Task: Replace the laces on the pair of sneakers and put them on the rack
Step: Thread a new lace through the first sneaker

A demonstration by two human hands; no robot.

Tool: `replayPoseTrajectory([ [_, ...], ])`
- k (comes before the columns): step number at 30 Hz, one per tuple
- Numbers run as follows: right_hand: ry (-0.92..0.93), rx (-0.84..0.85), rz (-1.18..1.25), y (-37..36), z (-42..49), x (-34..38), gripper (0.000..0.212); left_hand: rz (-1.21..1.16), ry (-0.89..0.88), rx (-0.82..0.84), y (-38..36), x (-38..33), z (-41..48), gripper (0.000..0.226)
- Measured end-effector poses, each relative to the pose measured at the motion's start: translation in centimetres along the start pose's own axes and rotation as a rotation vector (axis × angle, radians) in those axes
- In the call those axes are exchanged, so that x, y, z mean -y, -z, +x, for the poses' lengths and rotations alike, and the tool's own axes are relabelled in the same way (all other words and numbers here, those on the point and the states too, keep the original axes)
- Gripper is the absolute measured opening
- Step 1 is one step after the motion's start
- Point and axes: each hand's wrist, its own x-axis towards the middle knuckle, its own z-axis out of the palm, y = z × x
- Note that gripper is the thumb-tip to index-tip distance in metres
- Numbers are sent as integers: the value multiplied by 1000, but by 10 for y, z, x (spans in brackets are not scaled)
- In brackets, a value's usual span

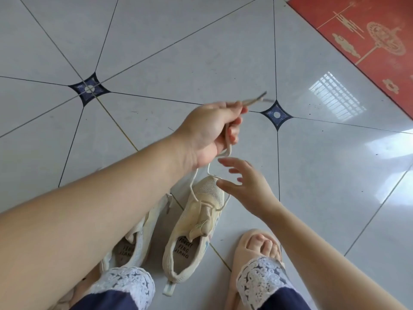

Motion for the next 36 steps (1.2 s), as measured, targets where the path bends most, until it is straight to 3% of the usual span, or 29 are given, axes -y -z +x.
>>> replayPoseTrajectory([
  [2,79,10,-123,0,10,10,58,-64,-33,58,-15,-19,4,22],
  [4,105,-20,-159,3,23,17,53,-105,-57,100,-32,-38,7,24],
  [7,-29,43,-106,11,39,22,49,-177,-66,99,-49,-63,11,25],
  [9,-103,108,-35,9,42,21,42,-234,-67,70,-54,-73,15,25],
  [12,-123,135,74,-1,38,18,5,-297,-68,-5,-48,-75,22,25],
  [16,-183,210,452,5,27,9,13,-304,-19,-195,-19,-52,33,28],
  [19,-235,239,539,10,14,-1,18,-228,72,-309,8,-20,39,30],
  [23,-274,289,471,23,0,-13,20,-20,228,-345,39,17,39,27],
  [25,-261,335,235,31,-5,-17,24,140,284,-324,53,27,34,23],
  [27,-218,411,-150,35,-8,-24,25,257,295,-303,62,36,30,16],
  [29,-179,423,-288,35,-11,-26,25,365,266,-296,67,43,27,15],
  [32,-201,328,98,34,-16,-22,32,486,249,-285,77,48,26,56],
  [34,-188,316,294,36,-16,-19,38,606,195,-284,80,50,22,62],
  [36,-125,313,392,39,-15,-13,42,765,103,-393,80,54,14,54],
])
